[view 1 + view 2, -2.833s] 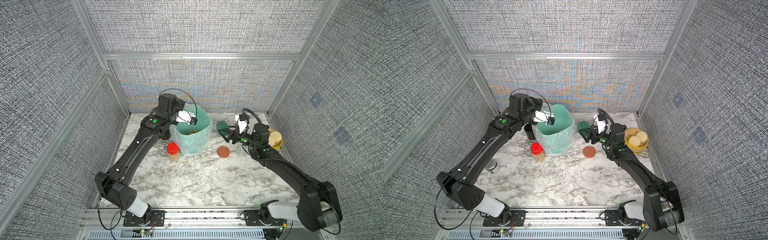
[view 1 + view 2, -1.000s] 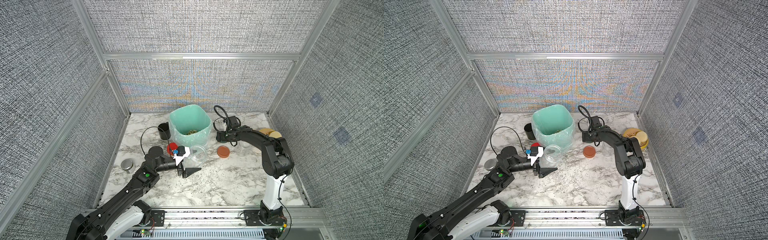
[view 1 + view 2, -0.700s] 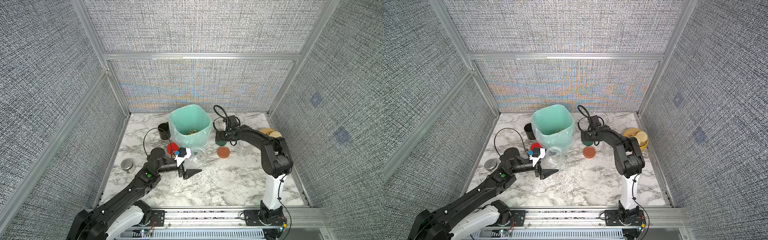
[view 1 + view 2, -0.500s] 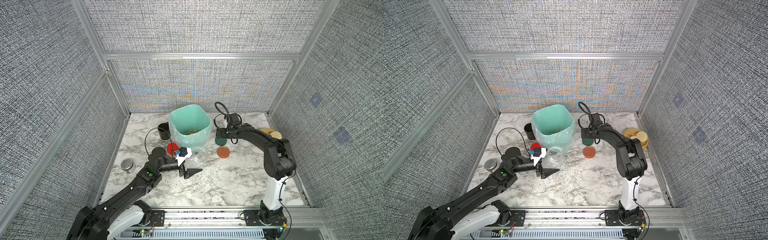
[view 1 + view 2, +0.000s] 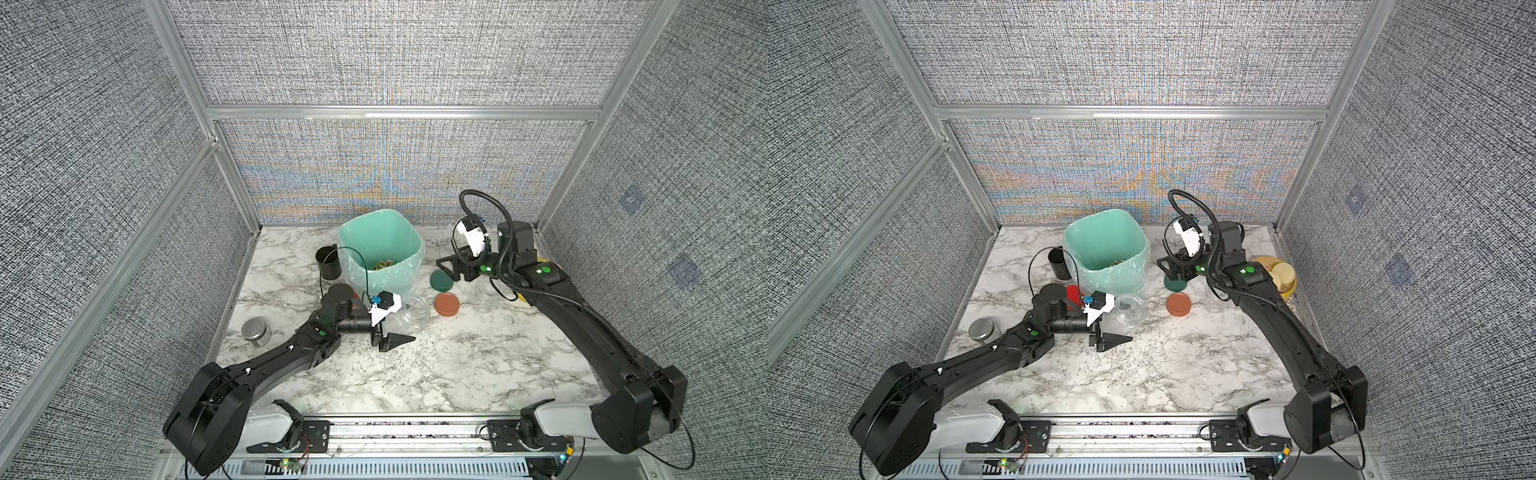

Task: Empty moldy peanuts from jars
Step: Place the lid at the center of the board, then place the jar at the center of the board.

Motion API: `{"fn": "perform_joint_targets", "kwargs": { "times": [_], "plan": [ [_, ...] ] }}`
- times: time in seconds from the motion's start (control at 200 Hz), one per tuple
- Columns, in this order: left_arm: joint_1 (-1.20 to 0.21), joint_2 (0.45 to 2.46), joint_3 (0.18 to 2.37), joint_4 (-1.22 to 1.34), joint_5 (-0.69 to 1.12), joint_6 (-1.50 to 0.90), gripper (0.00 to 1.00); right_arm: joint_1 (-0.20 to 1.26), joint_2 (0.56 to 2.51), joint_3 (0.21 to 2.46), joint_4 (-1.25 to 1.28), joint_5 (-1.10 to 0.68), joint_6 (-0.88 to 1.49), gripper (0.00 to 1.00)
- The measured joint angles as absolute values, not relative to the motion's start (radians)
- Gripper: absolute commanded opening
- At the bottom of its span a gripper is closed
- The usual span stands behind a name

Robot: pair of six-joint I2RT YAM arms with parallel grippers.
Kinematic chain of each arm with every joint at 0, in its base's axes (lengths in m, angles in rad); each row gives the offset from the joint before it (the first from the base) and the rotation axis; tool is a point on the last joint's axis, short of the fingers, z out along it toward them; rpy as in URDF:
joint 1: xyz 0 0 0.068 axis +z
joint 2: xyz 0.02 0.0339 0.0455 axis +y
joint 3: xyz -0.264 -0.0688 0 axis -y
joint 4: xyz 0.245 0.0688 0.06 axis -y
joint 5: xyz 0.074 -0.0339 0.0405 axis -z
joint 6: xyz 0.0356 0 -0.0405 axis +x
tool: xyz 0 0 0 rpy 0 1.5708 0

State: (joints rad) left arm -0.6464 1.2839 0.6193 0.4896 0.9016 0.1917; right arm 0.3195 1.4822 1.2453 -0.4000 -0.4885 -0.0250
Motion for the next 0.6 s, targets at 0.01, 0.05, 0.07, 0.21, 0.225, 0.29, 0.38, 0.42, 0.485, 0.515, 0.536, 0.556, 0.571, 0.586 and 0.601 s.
{"fn": "perform_joint_targets", "kwargs": {
  "times": [0.01, 0.05, 0.07, 0.21, 0.225, 0.29, 0.38, 0.42, 0.485, 0.515, 0.536, 0.556, 0.571, 0.586, 0.601],
  "plan": [
    [-0.646, 1.287, 0.625, 0.488, 0.904, 0.198, 0.0, 0.319, 1.477, 1.242, -0.407, -0.5, -0.03, 0.83],
    [-0.646, 1.297, 0.646, 0.474, 0.915, 0.221, 0.0, 0.319, 1.455, 1.229, -0.43, -0.538, -0.043, 0.82],
    [-0.646, 1.303, 0.658, 0.463, 0.922, 0.236, 0.0, 0.319, 1.441, 1.219, -0.442, -0.558, -0.05, 0.82],
    [-0.646, 1.343, 0.723, 0.381, 0.963, 0.325, 0.0, 0.324, 1.355, 1.151, -0.486, -0.652, -0.082, 0.8],
    [-0.646, 1.347, 0.728, 0.374, 0.97, 0.334, 0.0, 0.326, 1.346, 1.145, -0.488, -0.661, -0.084, 0.8],
    [-0.646, 1.368, 0.744, 0.351, 0.988, 0.361, 0.0, 0.342, 1.326, 1.132, -0.495, -0.682, -0.089, 0.79],
    [-0.647, 1.4, 0.764, 0.331, 1.014, 0.383, 0.0, 0.376, 1.323, 1.137, -0.505, -0.687, -0.095, 0.78],
    [-0.647, 1.409, 0.769, 0.326, 1.022, 0.389, 0.0, 0.394, 1.326, 1.14, -0.511, -0.68, -0.094, 0.78],
    [-0.648, 1.415, 0.773, 0.321, 1.025, 0.389, 0.0, 0.423, 1.335, 1.143, -0.519, -0.658, -0.094, 0.76],
    [-0.649, 1.415, 0.772, 0.321, 1.024, 0.389, 0.0, 0.436, 1.341, 1.144, -0.521, -0.646, -0.094, 0.76],
    [-0.65, 1.415, 0.772, 0.321, 1.023, 0.389, 0.0, 0.445, 1.345, 1.143, -0.523, -0.636, -0.094, 0.75],
    [-0.65, 1.415, 0.771, 0.322, 1.022, 0.389, 0.0, 0.453, 1.348, 1.143, -0.525, -0.628, -0.094, 0.75],
    [-0.651, 1.415, 0.77, 0.325, 1.022, 0.389, 0.0, 0.459, 1.35, 1.142, -0.527, -0.622, -0.094, 0.75],
    [-0.651, 1.415, 0.77, 0.327, 1.021, 0.388, 0.0, 0.465, 1.352, 1.14, -0.528, -0.616, -0.094, 0.74],
    [-0.652, 1.415, 0.77, 0.327, 1.02, 0.388, 0.0, 0.472, 1.354, 1.138, -0.528, -0.606, -0.093, 0.74]
  ]
}}
